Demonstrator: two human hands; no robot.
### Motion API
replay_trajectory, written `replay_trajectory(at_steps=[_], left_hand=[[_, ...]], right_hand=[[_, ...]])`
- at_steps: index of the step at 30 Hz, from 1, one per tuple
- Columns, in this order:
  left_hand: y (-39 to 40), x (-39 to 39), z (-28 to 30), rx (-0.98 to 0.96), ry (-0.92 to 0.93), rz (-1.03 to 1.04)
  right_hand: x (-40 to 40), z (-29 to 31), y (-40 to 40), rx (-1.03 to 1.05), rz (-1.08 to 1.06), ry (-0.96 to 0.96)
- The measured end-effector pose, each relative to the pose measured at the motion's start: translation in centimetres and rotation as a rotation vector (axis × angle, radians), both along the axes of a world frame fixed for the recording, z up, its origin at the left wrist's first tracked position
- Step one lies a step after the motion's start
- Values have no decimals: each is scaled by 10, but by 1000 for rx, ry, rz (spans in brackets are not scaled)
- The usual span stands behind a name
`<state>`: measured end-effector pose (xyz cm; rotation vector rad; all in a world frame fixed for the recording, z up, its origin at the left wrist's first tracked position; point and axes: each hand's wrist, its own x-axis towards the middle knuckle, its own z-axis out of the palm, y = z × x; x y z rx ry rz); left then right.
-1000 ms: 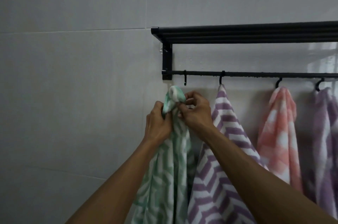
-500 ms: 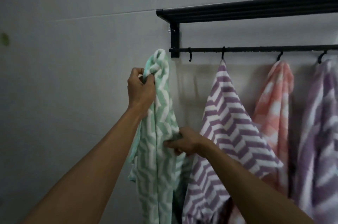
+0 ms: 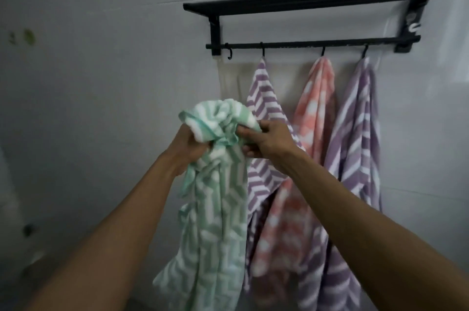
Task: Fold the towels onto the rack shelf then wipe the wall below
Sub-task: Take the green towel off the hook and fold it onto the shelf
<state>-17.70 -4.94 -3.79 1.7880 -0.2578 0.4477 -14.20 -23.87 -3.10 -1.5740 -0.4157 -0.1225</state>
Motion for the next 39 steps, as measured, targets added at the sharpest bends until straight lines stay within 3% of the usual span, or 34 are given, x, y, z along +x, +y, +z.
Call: replay_trajectory(at_steps=[2, 6, 9, 13, 16, 20, 24, 27, 29, 33, 35, 37, 39], left_hand=[[-20, -22, -10, -125, -33, -37], [-52, -64, -3, -502, 107, -9], [-62, -72, 13, -398, 76, 61], [-67, -77, 29, -359, 96, 32], [-68, -82, 30, -251, 90, 21], [-37, -77, 19, 206, -73, 404], [3, -74, 1, 434, 172, 609], [23, -71, -15, 400, 312, 504], [30, -64, -23, 246, 337, 382], [21, -55, -24, 68, 302, 180], [10, -52, -19, 82, 270, 89], [-4, -51, -12, 111, 237, 57], [-12, -48, -8, 170, 227, 40]], right_hand=[[-24, -11, -28, -153, -43, -21], [-61, -49, -80, -588, -11, -31], [-77, -73, -101, -838, 37, -12], [-97, -92, -110, -592, 145, 16], [-99, -87, -105, -467, 3, -26], [-99, -54, -101, -577, -204, -180], [-106, -25, -100, -373, -342, -74], [-102, -9, -84, -226, -373, -24], [-98, -4, -71, -239, -406, -22], [-93, -5, -51, -569, -458, -70], [-95, -4, -36, -670, -288, -72], [-103, -1, -17, -587, -82, -27], [-103, -1, 1, -463, -68, 20]])
